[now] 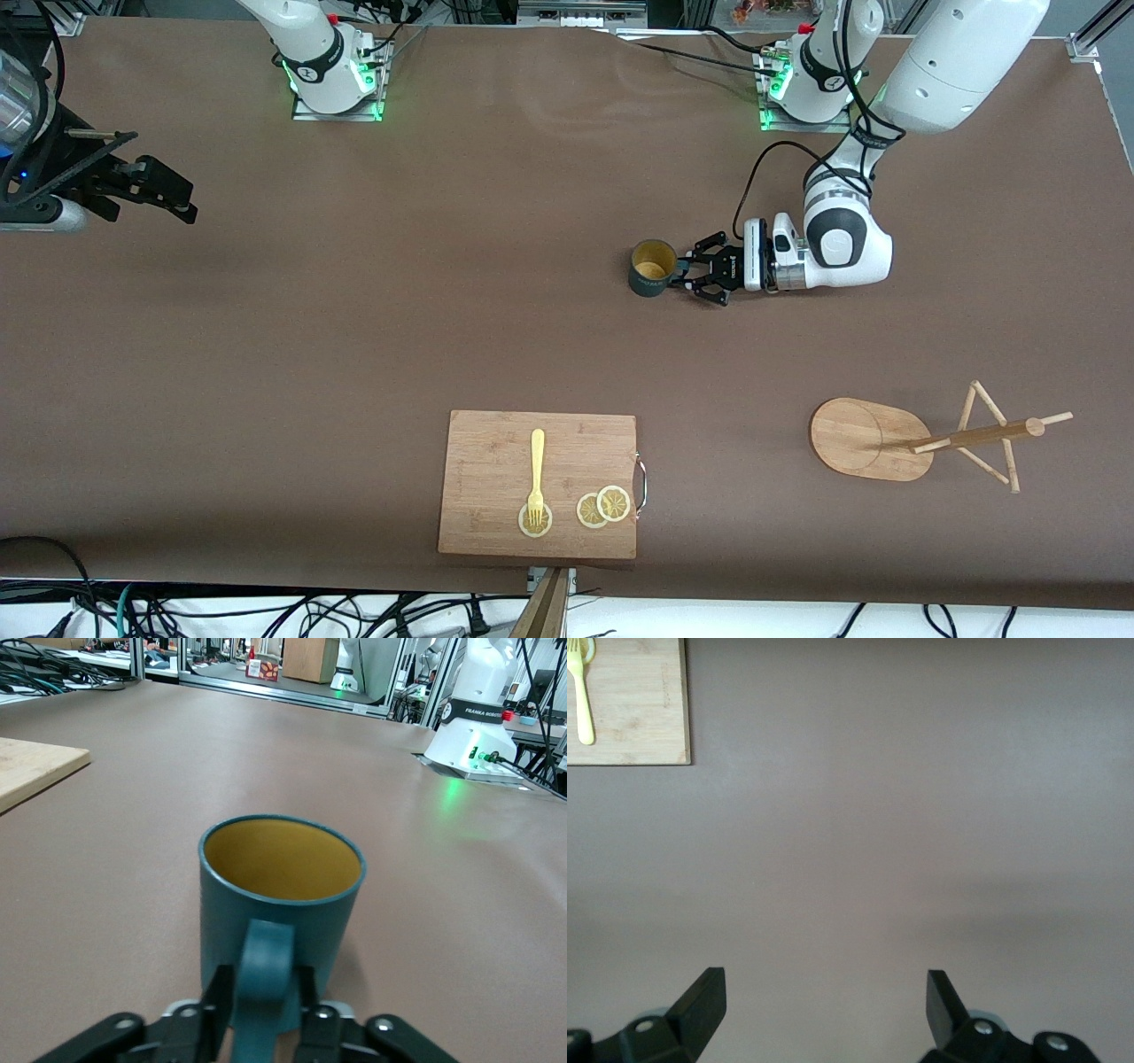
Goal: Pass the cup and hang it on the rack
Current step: 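Carry the teal mug by its handle with the left gripper toward the rack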
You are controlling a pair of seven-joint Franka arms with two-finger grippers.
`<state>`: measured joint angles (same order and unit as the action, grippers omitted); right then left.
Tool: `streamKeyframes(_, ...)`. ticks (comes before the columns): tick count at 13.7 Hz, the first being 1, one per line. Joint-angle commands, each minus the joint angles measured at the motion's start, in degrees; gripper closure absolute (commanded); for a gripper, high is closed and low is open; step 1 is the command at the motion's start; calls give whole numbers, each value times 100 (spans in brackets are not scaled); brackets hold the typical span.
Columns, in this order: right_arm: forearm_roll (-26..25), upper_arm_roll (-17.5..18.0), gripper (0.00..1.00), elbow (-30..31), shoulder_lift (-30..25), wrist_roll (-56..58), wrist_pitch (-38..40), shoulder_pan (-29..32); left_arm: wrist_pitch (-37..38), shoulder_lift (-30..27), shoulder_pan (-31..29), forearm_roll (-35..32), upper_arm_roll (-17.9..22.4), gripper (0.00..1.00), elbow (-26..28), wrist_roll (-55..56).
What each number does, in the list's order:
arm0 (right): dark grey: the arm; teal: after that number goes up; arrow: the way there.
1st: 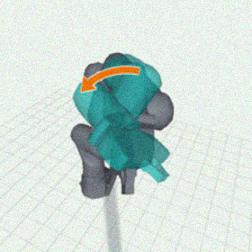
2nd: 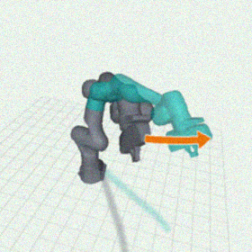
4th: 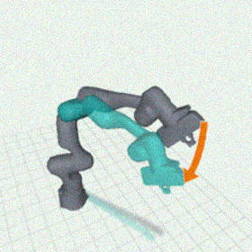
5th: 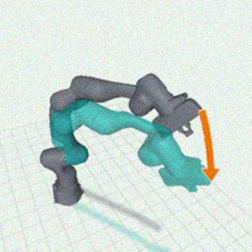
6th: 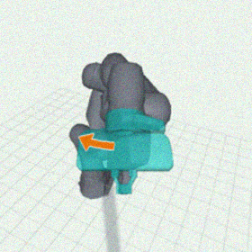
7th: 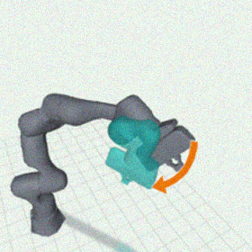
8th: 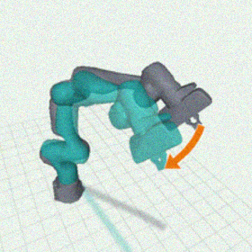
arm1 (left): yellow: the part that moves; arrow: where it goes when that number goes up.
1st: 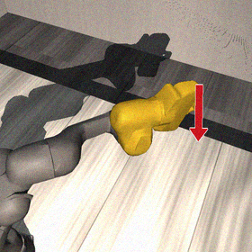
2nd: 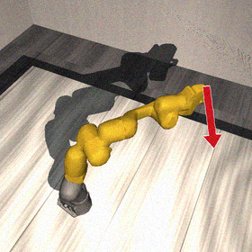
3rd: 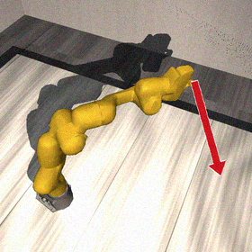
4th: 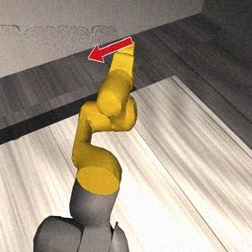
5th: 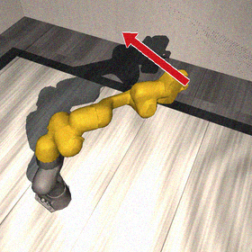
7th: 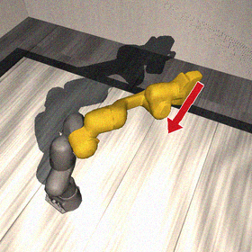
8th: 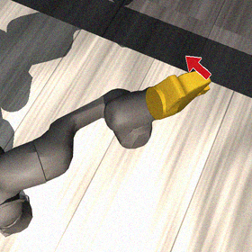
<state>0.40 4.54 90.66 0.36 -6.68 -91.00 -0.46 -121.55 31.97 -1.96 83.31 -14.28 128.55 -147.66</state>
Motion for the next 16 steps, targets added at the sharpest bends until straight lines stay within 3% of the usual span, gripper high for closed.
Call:
streamKeyframes(1,13,-6,0,-92,34,-27,143,20,245,64,-68,160,-5,100,-58,-246)
streamKeyframes(5,22,-6,0,-101,34,-18,126,2,307,-15,-129,160,-13,100,-58,-141)
streamKeyframes(7,22,3,0,-101,34,-18,108,-7,692,-147,-278,73,4,100,-119,427)
streamKeyframes(10,22,3,0,-101,34,-18,108,-7,1009,-516,-628,-856,48,100,-268,1884)
streamKeyframes(16,22,3,0,-92,34,-18,108,-7,2458,-289,-1929,-2019,57,100,-804,2679)
